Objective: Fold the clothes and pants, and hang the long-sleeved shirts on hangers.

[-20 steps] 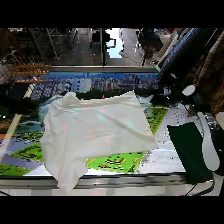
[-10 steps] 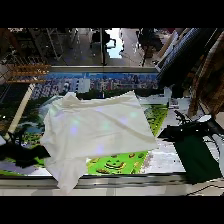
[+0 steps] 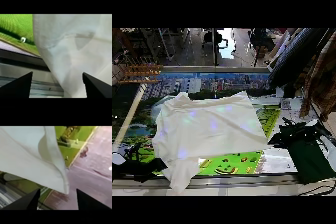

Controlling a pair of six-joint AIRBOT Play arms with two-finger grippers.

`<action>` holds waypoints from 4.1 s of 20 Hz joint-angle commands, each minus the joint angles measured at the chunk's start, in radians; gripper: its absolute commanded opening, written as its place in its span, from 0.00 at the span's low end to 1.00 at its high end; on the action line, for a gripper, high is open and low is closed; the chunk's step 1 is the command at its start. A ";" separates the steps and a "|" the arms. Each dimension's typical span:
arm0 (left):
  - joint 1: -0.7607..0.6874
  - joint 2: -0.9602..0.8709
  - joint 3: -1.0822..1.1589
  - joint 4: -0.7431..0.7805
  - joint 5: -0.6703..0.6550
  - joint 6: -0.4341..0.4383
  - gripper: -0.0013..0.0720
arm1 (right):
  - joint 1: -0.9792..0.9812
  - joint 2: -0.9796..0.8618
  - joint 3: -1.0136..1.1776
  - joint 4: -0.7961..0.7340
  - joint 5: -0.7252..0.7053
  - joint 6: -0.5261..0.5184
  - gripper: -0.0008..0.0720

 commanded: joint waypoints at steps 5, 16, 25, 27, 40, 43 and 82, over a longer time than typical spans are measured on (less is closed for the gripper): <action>-0.049 -0.195 -0.008 -0.133 0.213 0.010 0.13 | 0.106 -0.075 -0.001 -0.026 -0.074 -0.024 0.07; 0.468 0.037 0.824 -1.145 -0.394 0.362 0.02 | 0.107 0.602 0.587 0.001 0.092 0.027 0.04; 0.914 0.028 1.390 -2.258 -0.003 0.453 0.02 | 0.107 0.985 1.019 -0.019 -0.552 0.031 0.04; 0.913 -0.008 1.406 -2.082 -0.054 0.453 0.02 | 0.107 0.947 1.019 0.005 -0.517 0.053 0.04; 0.004 -0.192 0.544 -0.763 0.407 0.750 0.02 | 0.408 0.273 0.360 -0.064 -0.509 0.166 0.04; -0.060 -0.443 0.552 -0.770 0.694 0.801 0.02 | 0.409 0.079 0.367 -0.064 -0.801 0.167 0.04; 0.131 -0.854 1.004 -0.143 -0.244 0.305 0.57 | 0.191 -0.266 0.570 0.035 -0.019 0.081 0.58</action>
